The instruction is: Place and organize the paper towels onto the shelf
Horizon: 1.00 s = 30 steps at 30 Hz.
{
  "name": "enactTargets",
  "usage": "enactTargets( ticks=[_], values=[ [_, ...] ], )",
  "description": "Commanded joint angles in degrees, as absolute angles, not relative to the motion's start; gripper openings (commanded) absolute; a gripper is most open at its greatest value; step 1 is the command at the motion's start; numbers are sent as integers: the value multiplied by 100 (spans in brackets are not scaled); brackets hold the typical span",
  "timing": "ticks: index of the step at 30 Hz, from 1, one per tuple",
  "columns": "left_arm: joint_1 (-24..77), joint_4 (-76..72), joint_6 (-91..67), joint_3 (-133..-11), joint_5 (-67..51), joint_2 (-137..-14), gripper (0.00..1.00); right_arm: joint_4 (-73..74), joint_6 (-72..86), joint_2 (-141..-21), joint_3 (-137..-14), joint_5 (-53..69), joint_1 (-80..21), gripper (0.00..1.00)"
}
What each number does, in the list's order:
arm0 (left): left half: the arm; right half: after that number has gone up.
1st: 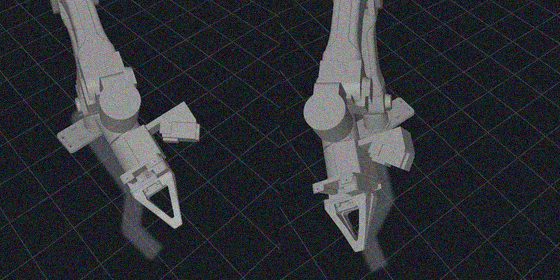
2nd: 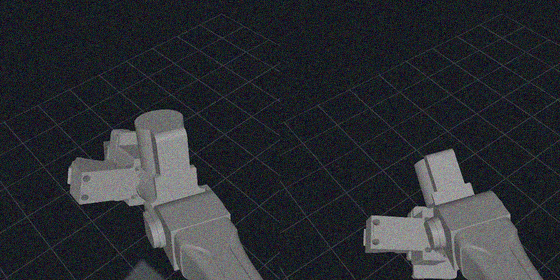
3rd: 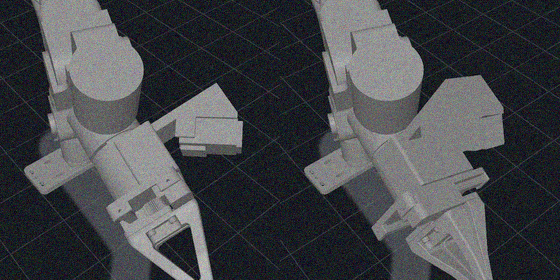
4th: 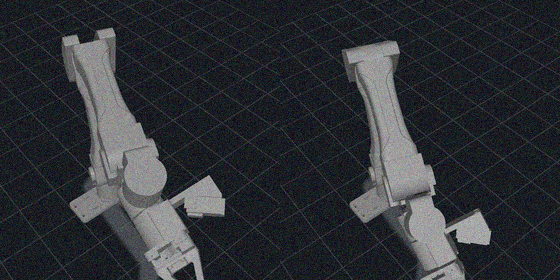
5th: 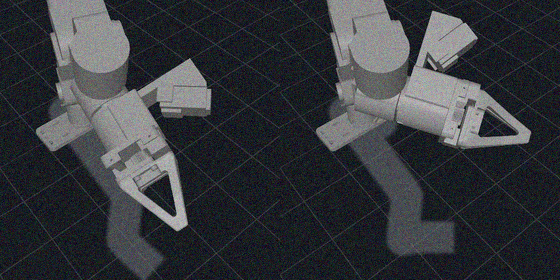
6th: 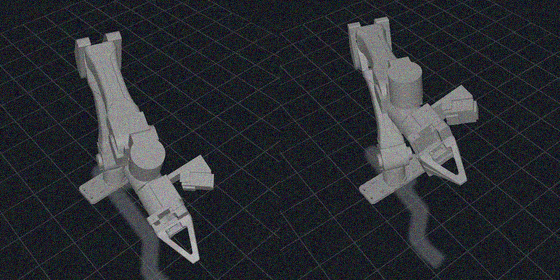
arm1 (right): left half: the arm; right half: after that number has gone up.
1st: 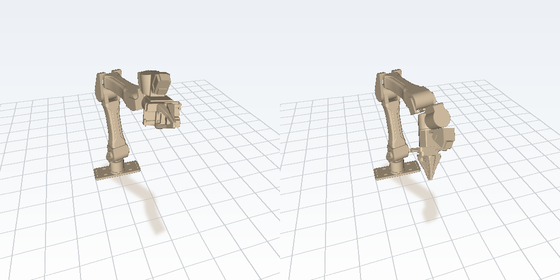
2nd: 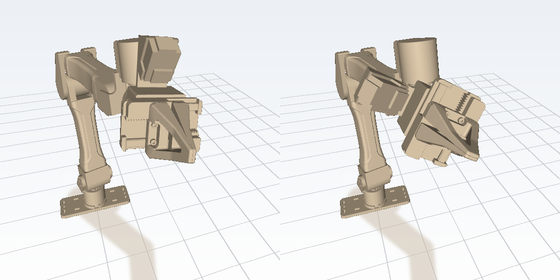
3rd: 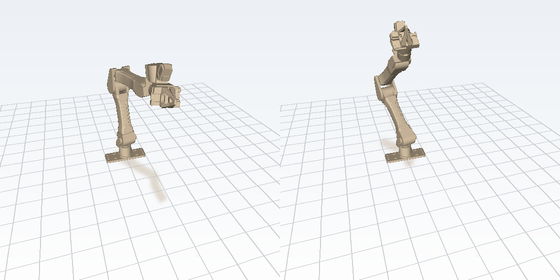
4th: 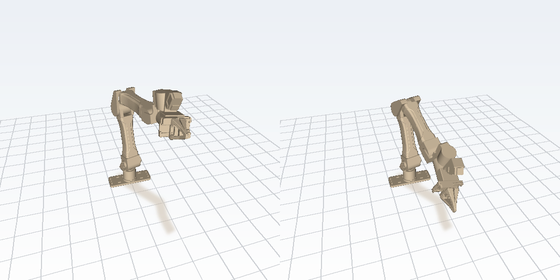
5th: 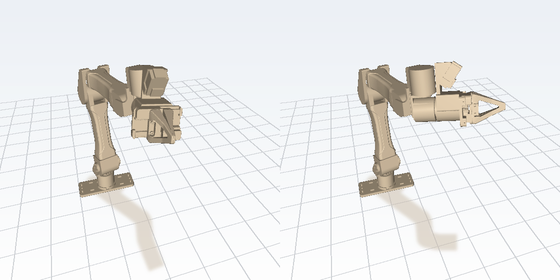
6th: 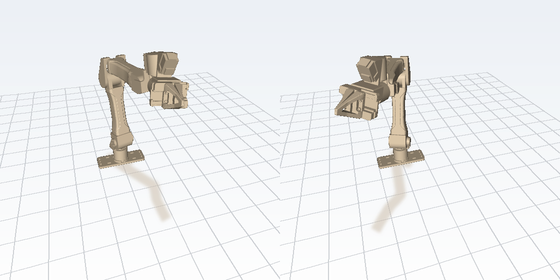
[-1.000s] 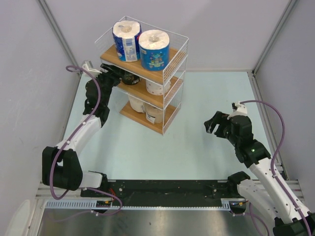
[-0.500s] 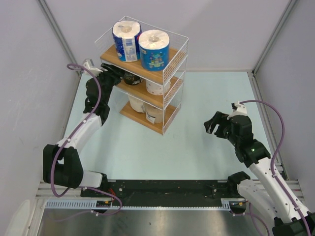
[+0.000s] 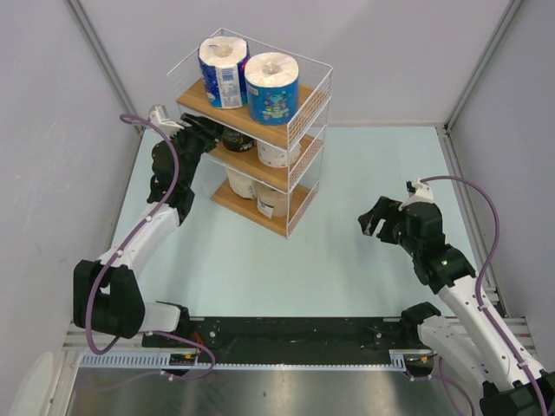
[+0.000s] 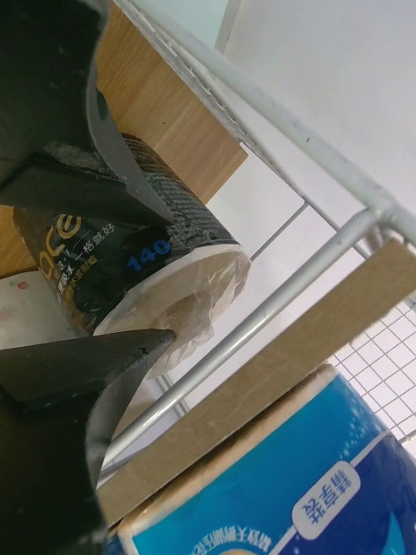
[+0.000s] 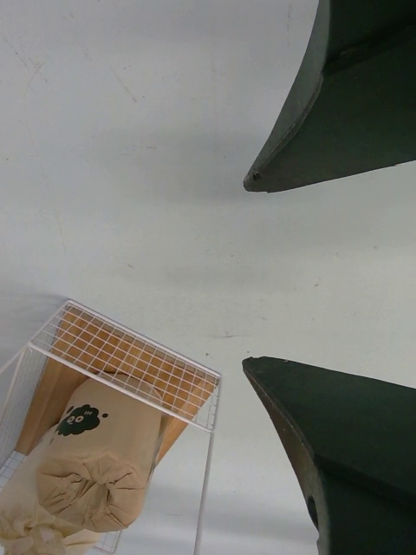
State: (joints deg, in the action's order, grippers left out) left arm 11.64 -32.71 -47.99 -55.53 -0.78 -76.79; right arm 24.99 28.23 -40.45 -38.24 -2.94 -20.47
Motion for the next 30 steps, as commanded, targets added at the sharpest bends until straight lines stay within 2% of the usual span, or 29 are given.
enactTargets(
  ticks=[1,21,23,27,30],
  values=[
    [1248,-3533,-4764,-5546,-246,-7392,55,2391,2760,-4034,-3797,-255,-2021,81],
    [1485,-3331,-4693,-5107,-141,-6847,54,2417,2760,-4025,-3788,-264,-2022,81],
    [1485,-3261,-4650,-5071,-62,-6689,56,2408,2769,-4043,-3779,-264,-2021,81],
    [1485,-2867,-4509,-5089,193,-6338,67,2417,2760,-4017,-3788,-255,-2021,81],
    [1485,-2542,-4333,-5089,334,-5995,72,2408,2742,-3982,-3797,-272,-2021,81]
  ],
)
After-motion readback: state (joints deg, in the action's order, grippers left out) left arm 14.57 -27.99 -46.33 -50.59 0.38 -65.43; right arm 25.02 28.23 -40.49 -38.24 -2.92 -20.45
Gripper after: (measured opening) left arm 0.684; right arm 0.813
